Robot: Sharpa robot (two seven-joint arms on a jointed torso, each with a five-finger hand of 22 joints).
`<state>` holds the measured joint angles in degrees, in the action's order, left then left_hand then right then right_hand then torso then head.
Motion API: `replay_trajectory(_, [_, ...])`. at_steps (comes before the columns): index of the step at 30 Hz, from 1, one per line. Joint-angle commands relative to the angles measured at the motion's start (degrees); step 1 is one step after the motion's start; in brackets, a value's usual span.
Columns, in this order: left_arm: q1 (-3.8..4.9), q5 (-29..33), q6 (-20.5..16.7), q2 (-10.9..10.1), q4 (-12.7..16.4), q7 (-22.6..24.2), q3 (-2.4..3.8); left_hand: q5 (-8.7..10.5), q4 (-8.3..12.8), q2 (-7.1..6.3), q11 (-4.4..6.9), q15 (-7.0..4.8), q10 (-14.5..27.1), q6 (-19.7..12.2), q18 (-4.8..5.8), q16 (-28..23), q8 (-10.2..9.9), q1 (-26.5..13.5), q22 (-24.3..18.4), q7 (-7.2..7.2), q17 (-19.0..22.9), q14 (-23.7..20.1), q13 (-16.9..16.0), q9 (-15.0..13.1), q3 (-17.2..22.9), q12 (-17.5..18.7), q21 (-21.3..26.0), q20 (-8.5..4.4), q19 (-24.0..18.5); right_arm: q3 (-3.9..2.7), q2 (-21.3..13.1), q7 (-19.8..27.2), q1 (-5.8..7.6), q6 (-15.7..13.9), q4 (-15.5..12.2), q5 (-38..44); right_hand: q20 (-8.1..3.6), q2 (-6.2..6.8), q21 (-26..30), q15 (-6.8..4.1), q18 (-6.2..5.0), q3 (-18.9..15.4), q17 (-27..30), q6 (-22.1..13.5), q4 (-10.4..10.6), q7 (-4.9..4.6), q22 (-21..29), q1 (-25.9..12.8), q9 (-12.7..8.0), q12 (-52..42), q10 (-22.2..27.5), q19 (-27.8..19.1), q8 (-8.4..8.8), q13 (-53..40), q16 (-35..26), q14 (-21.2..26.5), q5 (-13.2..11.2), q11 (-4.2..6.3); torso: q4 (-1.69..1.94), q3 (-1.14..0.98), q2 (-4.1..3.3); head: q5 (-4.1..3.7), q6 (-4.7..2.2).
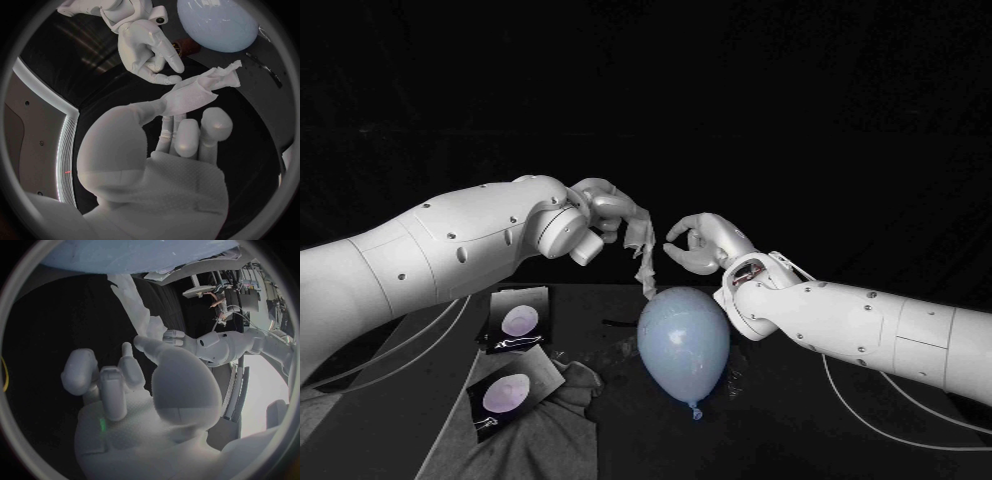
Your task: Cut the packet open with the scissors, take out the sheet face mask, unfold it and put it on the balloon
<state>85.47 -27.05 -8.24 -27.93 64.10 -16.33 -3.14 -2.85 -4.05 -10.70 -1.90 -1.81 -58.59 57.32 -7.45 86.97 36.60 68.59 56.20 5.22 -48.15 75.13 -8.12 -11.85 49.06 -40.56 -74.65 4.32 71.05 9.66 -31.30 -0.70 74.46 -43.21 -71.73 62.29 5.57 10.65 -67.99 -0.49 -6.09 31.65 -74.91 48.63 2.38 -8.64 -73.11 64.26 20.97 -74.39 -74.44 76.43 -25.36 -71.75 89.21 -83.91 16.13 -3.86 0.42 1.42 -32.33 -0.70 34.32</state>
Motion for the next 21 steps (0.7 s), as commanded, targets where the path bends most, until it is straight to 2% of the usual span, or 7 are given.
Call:
replay_trajectory(1, [0.13,0.12,0.39,-0.01,-0.06,0.48,0.09,-0.13,0.04,0.71,0.21,0.11,-0.24,2.01,0.89,0.14,0.42,0.15,0.03,-1.64,-0.02,0.09,-0.07,-8.43,0.31,0.29,0.03,-0.29,-0.25,-0.06,-1.0,-0.31,0.1,3.28,-1.79,-1.49,0.44,1.21,0.45,0.49,0.58,-1.67,-12.27,-0.28,0.72,0.05,0.04,-1.35,-0.33,0.22,0.31,0.03,0.44,-0.01,0.24,-5.46,0.74,-0.12,-0.11,-0.04,0.05,0.06,0.02])
replay_trajectory(4, [0.13,0.1,0.4,-0.03,-0.1,0.46,0.09,-0.13,0.04,0.71,0.21,0.11,-0.24,2.01,0.89,0.14,0.42,0.15,0.03,-1.64,-0.02,0.09,-0.07,-8.43,0.31,0.29,0.03,-0.29,-0.25,-0.09,-1.51,-1.14,0.13,3.64,-2.7,-1.87,0.46,1.96,0.57,0.47,0.56,-3.51,-12.31,0.11,1.78,0.2,0.01,-2.52,-0.55,0.07,0.26,0.1,0.51,-0.13,0.25,-5.47,-0.87,-0.01,-0.1,-0.05,0.03,0.04,-0.04])
replay_trajectory(5, [0.13,0.09,0.41,-0.03,-0.09,0.45,0.09,-0.13,0.04,0.71,0.21,0.11,-0.24,2.01,0.89,0.14,0.42,0.15,0.03,-1.64,-0.02,0.09,-0.07,-8.43,0.31,0.29,0.03,-0.29,-0.25,-0.09,-1.54,-1.47,0.13,3.67,-2.88,-2.0,0.43,2.06,0.68,0.35,0.56,-4.7,-12.37,0.23,2.53,0.37,0.02,-2.94,-0.67,0.03,0.26,0.12,0.54,-0.16,0.26,-5.48,-3.58,0.02,-0.05,-0.06,0.02,-0.04,-0.07])
replay_trajectory(8, [0.13,0.01,0.44,-0.02,-0.05,0.43,0.09,-0.13,0.04,0.71,0.21,0.11,-0.24,2.01,0.89,0.14,0.42,0.15,0.03,-1.64,-0.02,0.09,-0.07,-8.43,0.31,0.29,0.03,-0.29,-0.25,-0.12,-1.3,-2.33,0.13,3.28,-3.18,-2.32,0.23,2.04,0.85,0.19,0.54,-7.77,-12.49,0.61,4.64,0.67,-0.03,-3.58,-0.81,-0.27,-0.03,0.25,0.38,-0.47,0.28,-5.51,-9.59,0.21,0.04,-0.07,-0.05,-0.12,-0.15])
replay_trajectory(9, [0.13,-0.01,0.46,-0.02,-0.04,0.43,0.09,-0.13,0.04,0.71,0.21,0.11,-0.24,2.01,0.89,0.14,0.42,0.15,0.03,-1.64,-0.02,0.09,-0.07,-8.43,0.31,0.29,0.03,-0.29,-0.25,-0.14,-1.03,-2.82,0.13,2.96,-3.19,-2.46,0.2,1.96,0.86,0.14,0.56,-8.69,-12.55,0.75,5.39,0.69,-0.07,-3.76,-0.84,-0.35,-0.13,0.31,0.3,-0.56,0.29,-5.53,-10.63,0.31,0.09,-0.07,-0.11,-0.22,-0.21])
replay_trajectory(14, [0.13,-0.05,0.52,0.02,0.08,0.4,0.09,-0.13,0.04,0.71,0.21,0.11,-0.24,2.01,0.89,0.14,0.42,0.15,0.03,-1.64,-0.02,0.09,-0.07,-8.43,0.31,0.29,0.03,-0.29,-0.25,-0.18,0.22,-4.44,0.09,1.81,-2.55,-2.79,0.1,1.44,0.8,0.04,0.59,-9.99,-12.94,1.03,6.65,0.82,-0.21,-3.69,-0.89,-0.69,-0.55,0.5,0.13,-0.93,0.36,-5.62,-11.02,0.43,0.04,0.02,-0.15,-0.29,-0.12])
replay_trajectory(21, [0.13,-0.07,0.57,0.0,0.42,0.36,0.09,-0.13,0.04,0.71,0.21,0.11,-0.24,2.01,0.89,0.14,0.42,0.15,0.03,-1.64,-0.02,0.09,-0.07,-8.43,0.31,0.29,0.03,-0.29,-0.25,-0.26,2.58,-5.39,-0.01,0.32,-0.51,-3.27,-0.03,0.35,0.83,-0.11,0.59,-10.51,-12.85,1.51,7.56,1.01,-0.27,-2.81,-0.91,-0.96,-0.94,0.63,-0.14,-1.21,0.34,-5.6,-10.76,0.62,0.18,0.05,-0.12,-0.47,-0.07])
